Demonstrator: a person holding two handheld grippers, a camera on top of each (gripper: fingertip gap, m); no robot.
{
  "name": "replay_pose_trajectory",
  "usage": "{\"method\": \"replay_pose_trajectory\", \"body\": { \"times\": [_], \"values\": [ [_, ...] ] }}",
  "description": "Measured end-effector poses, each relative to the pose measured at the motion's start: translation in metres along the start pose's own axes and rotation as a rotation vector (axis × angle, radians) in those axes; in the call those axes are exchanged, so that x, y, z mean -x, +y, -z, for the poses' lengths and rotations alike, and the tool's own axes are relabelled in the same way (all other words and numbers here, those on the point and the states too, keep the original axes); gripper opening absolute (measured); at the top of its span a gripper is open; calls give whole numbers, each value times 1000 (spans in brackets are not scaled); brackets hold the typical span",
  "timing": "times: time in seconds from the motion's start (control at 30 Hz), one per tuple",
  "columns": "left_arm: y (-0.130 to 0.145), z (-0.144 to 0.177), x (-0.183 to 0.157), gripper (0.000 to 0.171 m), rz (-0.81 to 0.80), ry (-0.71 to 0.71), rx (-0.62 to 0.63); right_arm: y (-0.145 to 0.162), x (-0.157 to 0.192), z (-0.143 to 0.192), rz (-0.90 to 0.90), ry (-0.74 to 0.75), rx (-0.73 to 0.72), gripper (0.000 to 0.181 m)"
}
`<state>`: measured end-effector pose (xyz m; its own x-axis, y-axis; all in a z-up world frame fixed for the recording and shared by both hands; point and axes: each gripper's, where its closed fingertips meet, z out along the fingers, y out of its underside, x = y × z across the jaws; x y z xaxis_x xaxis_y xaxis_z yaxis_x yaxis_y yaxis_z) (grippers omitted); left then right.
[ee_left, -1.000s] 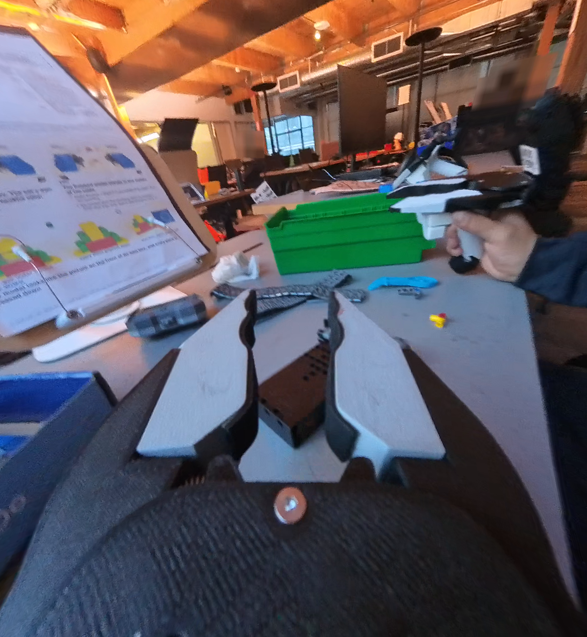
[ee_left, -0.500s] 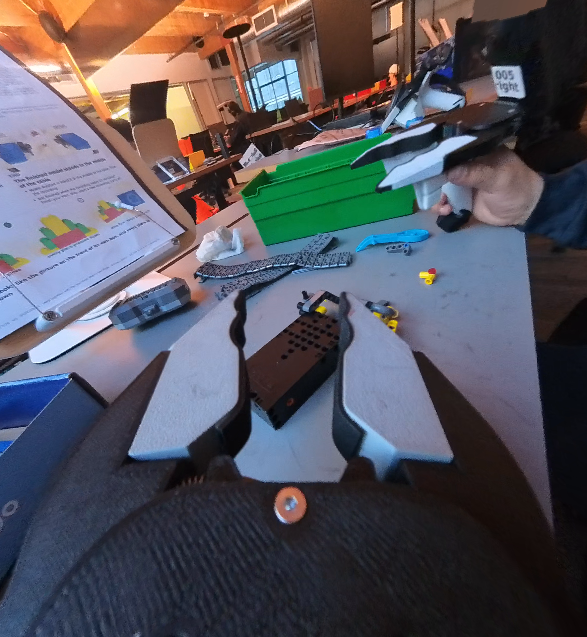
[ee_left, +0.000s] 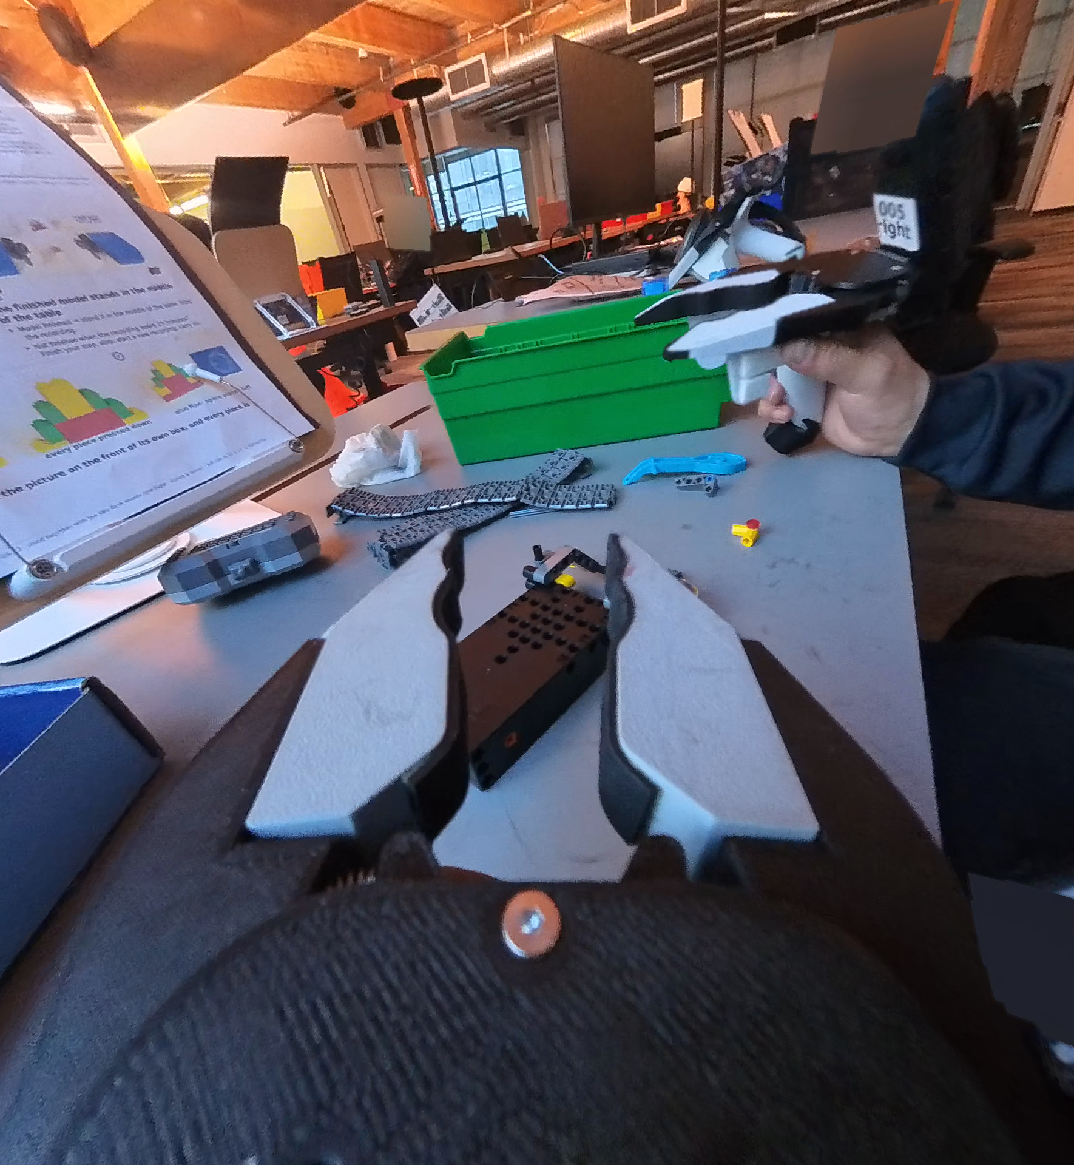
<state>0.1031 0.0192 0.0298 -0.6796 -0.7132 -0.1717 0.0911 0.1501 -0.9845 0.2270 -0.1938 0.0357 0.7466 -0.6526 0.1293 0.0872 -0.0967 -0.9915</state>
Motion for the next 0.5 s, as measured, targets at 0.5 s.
{"method": "replay_pose_trajectory", "body": {
  "times": [0.5],
  "values": [
    [8,3,22,19,-33,-135,57,3,-54,17,-113,243,-26,69]
  ]
}}
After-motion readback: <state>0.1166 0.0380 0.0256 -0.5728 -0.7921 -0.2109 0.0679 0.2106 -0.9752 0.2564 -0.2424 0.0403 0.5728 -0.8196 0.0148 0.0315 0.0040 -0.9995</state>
